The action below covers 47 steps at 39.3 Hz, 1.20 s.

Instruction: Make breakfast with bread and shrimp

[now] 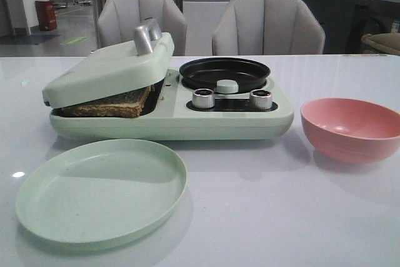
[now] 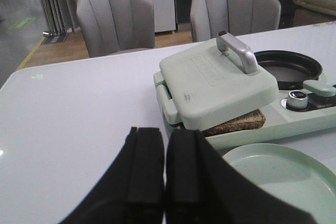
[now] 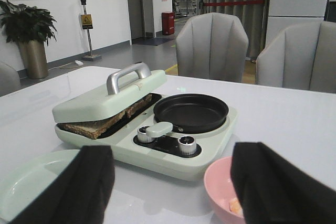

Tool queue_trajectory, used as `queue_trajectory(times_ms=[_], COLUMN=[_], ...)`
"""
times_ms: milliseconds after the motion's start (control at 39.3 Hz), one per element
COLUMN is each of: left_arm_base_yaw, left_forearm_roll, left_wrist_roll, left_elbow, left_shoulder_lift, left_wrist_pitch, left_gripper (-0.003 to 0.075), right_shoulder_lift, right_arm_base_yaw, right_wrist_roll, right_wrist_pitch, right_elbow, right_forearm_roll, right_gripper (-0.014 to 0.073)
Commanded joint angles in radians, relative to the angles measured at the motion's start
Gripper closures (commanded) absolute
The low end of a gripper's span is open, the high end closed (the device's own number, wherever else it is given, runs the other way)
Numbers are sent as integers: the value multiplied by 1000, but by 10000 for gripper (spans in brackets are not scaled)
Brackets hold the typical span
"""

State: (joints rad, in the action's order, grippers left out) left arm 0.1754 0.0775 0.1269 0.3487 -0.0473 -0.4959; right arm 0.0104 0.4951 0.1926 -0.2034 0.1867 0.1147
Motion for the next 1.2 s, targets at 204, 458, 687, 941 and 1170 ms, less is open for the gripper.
queue_trajectory(times_ms=[204,458,687,941,1170], left_arm_base_yaw=[4,4,4,4,4], left_forearm_roll=[15,15,15,15,15], left_wrist_roll=[-11,-11,-11,-11,-11], left_elbow=[2,2,2,2,2], left_shoulder_lift=[34,34,34,34,34], left_wrist_pitch=[89,89,89,89,89], left_gripper=[604,606,606,606,606], right_shoulder_lift=[-35,-243,-513,-797,-1010], right_arm_base_yaw=[-6,-6,-7,-89,-277], right_wrist_roll=[-2,-3,-2,86,81], right_wrist_pitch=[79,-6,-147,-165,-235], right_elbow=[45,197,388,526,648], right_forearm_roll=[-100,-57,-66,-66,-143], right_gripper=[32,32,32,32,32])
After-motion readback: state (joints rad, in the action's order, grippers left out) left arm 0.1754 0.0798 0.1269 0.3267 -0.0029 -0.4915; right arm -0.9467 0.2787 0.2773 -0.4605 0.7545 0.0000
